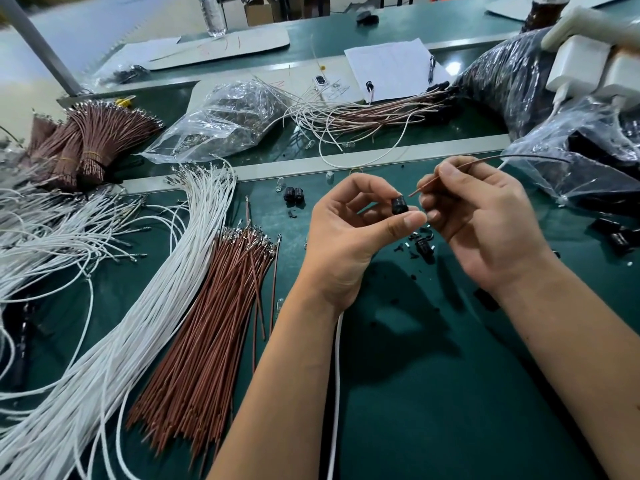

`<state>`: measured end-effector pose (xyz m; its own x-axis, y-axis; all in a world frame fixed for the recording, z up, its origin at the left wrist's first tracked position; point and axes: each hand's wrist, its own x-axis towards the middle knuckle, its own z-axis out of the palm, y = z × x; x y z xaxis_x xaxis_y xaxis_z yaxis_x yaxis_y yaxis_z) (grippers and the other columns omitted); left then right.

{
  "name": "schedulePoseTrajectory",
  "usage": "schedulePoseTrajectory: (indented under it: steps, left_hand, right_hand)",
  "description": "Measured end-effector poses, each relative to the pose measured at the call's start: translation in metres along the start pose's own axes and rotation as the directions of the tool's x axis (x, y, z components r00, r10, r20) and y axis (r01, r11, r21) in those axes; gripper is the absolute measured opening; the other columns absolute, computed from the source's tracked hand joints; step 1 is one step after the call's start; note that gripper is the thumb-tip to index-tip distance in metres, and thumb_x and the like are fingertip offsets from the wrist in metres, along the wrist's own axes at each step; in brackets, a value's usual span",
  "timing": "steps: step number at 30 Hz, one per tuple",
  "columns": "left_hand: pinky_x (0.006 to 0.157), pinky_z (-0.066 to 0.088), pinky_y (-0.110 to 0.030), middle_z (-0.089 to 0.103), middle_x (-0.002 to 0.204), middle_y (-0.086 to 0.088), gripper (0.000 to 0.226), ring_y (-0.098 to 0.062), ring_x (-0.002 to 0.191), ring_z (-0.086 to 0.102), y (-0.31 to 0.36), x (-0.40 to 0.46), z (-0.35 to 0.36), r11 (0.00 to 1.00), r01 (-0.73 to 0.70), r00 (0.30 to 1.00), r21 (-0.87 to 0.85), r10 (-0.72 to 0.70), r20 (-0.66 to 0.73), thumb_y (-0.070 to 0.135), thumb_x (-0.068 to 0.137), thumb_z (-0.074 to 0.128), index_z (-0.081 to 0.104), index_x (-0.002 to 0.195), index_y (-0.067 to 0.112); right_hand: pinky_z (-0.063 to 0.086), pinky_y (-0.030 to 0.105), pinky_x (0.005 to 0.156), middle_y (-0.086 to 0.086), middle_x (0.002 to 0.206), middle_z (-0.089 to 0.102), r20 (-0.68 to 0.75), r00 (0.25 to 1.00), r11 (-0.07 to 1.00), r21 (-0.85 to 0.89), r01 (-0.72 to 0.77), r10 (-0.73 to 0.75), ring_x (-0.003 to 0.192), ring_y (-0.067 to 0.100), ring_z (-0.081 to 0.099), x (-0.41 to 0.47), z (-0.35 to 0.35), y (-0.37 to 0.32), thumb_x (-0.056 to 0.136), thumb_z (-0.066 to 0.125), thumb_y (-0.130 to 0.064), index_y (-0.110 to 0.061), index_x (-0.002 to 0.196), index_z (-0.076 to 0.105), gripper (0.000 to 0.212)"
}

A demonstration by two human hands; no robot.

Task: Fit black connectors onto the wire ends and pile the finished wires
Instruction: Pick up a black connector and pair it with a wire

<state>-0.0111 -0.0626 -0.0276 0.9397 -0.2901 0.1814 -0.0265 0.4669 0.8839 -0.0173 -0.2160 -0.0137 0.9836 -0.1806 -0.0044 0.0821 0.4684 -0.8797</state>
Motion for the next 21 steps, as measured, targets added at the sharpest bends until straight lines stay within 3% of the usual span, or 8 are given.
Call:
schedulePoseTrajectory:
  steps: [6, 9, 14, 18, 21]
  left_hand:
    - [0.086, 0.052, -0.046, 0.060, 0.076, -0.001, 0.037, -0.020, 0.070, 0.058, -0.001, 0.001, -0.002, 0.992, 0.034, 0.998, 0.125, -0.028, -0.049, -0.007, 0.065, 0.085, 0.056, 0.076, 0.015]
    - [0.075, 0.051, -0.036, 0.059, 0.073, -0.004, 0.041, -0.019, 0.070, 0.055, 0.005, 0.005, -0.013, 0.928, 0.088, 0.976, 0.362, -0.008, -0.218, -0.003, 0.064, 0.091, 0.055, 0.072, 0.015]
    - [0.064, 0.060, -0.028, 0.069, 0.076, -0.004, 0.038, -0.015, 0.065, 0.068, 0.036, 0.035, -0.056, 0.801, 0.276, 0.837, 0.531, 0.071, -0.542, 0.007, 0.064, 0.094, 0.058, 0.071, 0.015]
    - [0.065, 0.058, -0.023, 0.071, 0.086, -0.001, 0.035, -0.011, 0.076, 0.071, 0.056, 0.071, -0.078, 0.627, 0.388, 0.770, 0.675, 0.181, -0.611, 0.016, 0.066, 0.094, 0.063, 0.080, 0.017]
    - [0.062, 0.052, -0.015, 0.070, 0.091, 0.002, 0.031, -0.008, 0.080, 0.067, 0.063, 0.093, -0.087, 0.641, 0.414, 0.731, 0.647, 0.190, -0.656, 0.015, 0.070, 0.092, 0.067, 0.089, 0.017]
  right_hand:
    - [0.049, 0.022, 0.053, 0.008, 0.077, 0.071, 0.036, 0.999, 1.000, -0.018, 0.017, -0.017, 0.063, 0.017, 0.061, 0.001, 0.001, 0.002, 0.102, 0.054, -0.006, -0.013, 0.086, 0.060, 0.019]
    - [0.048, 0.023, 0.053, 0.008, 0.076, 0.071, 0.048, 0.999, 0.999, -0.038, 0.018, -0.016, 0.063, 0.018, 0.061, 0.001, 0.001, 0.004, 0.102, 0.054, -0.005, -0.012, 0.087, 0.060, 0.018]
    - [0.048, 0.024, 0.052, 0.009, 0.076, 0.071, 0.051, 0.999, 0.996, -0.091, 0.006, -0.002, 0.062, 0.018, 0.060, 0.001, 0.003, 0.006, 0.102, 0.055, -0.004, -0.011, 0.085, 0.060, 0.018]
    - [0.048, 0.023, 0.051, 0.010, 0.076, 0.071, 0.067, 0.998, 0.988, -0.154, 0.006, 0.004, 0.060, 0.019, 0.061, -0.001, 0.006, 0.009, 0.101, 0.056, -0.004, -0.011, 0.085, 0.061, 0.018]
    - [0.048, 0.023, 0.051, 0.011, 0.076, 0.071, 0.085, 0.996, 0.984, -0.180, 0.012, 0.004, 0.061, 0.019, 0.061, -0.002, 0.007, 0.010, 0.100, 0.057, -0.003, -0.009, 0.086, 0.061, 0.016]
